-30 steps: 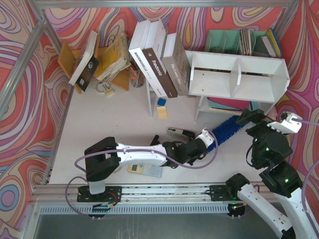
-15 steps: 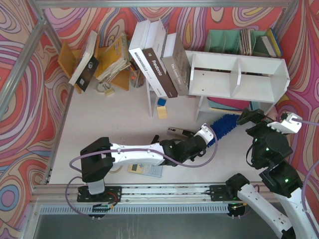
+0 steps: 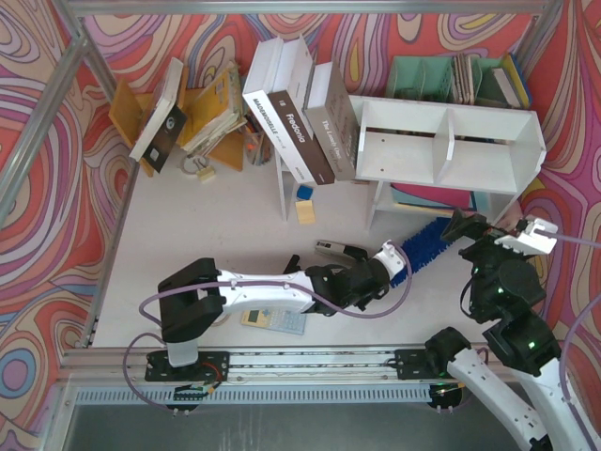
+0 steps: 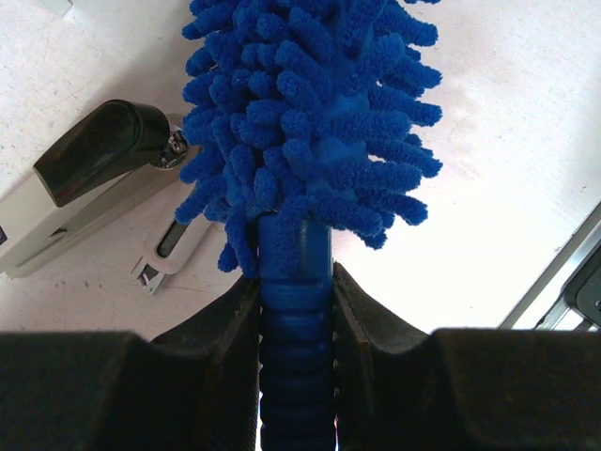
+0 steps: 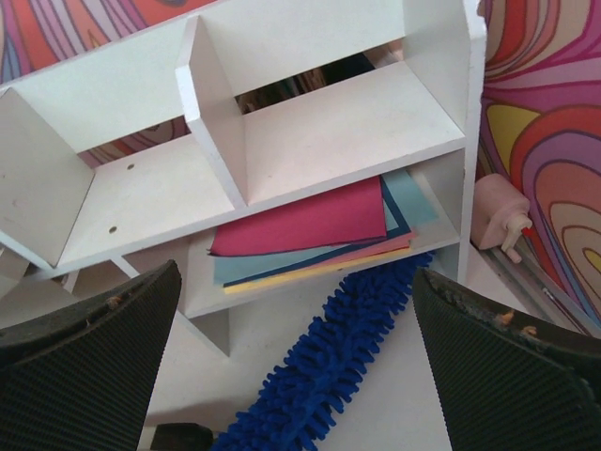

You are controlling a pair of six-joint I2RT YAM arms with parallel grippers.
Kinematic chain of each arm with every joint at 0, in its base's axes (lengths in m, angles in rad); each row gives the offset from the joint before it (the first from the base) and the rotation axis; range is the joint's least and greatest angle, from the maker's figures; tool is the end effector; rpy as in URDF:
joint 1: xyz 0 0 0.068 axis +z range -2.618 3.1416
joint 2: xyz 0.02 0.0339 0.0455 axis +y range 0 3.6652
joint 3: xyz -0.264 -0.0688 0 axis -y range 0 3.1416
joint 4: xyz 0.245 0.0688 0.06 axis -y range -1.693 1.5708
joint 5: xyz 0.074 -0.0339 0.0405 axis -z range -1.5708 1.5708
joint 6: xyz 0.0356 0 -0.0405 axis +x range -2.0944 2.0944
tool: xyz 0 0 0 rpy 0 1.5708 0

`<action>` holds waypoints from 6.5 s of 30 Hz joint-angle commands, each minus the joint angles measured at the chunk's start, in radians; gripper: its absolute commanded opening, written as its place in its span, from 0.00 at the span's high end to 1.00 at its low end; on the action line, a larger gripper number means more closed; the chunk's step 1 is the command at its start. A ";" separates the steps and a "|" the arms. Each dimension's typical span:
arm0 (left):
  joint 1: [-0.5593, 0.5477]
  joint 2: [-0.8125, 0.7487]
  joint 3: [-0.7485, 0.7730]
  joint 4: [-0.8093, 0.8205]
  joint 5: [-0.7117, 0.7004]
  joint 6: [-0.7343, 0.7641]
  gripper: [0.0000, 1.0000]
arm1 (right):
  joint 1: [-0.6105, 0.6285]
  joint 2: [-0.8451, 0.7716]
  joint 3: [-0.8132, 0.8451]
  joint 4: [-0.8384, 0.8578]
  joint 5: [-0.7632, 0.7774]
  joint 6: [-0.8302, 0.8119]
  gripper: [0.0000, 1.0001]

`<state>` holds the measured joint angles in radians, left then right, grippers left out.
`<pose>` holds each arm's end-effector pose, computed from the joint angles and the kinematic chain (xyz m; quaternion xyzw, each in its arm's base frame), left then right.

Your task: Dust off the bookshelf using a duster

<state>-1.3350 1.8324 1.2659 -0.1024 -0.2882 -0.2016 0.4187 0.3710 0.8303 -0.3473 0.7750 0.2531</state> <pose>0.1061 -0.3983 0.2206 0.4254 0.7851 -0.2068 0.4000 0.0702 0.0040 0.3827 0.2297 0.6382 -0.0102 0.7347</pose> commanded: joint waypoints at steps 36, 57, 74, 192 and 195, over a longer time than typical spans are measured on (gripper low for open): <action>-0.025 -0.082 0.056 0.024 -0.002 0.068 1.00 | 0.002 -0.110 -0.112 0.151 -0.107 -0.145 0.01; -0.024 -0.058 -0.078 0.017 0.101 0.066 1.00 | 0.003 -0.107 -0.112 0.154 -0.101 -0.147 0.01; -0.047 -0.314 -0.172 0.060 0.027 0.067 1.00 | 0.003 -0.093 -0.113 0.155 -0.102 -0.150 0.01; -0.234 -1.087 -0.336 -0.810 -0.311 -0.365 1.00 | 0.003 -0.065 -0.109 0.144 -0.065 -0.141 0.01; -0.234 -1.165 -0.309 -0.842 -0.348 -0.346 1.00 | 0.003 -0.070 -0.111 0.143 -0.066 -0.145 0.01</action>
<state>-1.5814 0.7547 0.9062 -0.9024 -0.5224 -0.5720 0.4187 0.3035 0.7223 -0.2180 0.6918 0.1165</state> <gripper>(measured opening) 0.343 0.987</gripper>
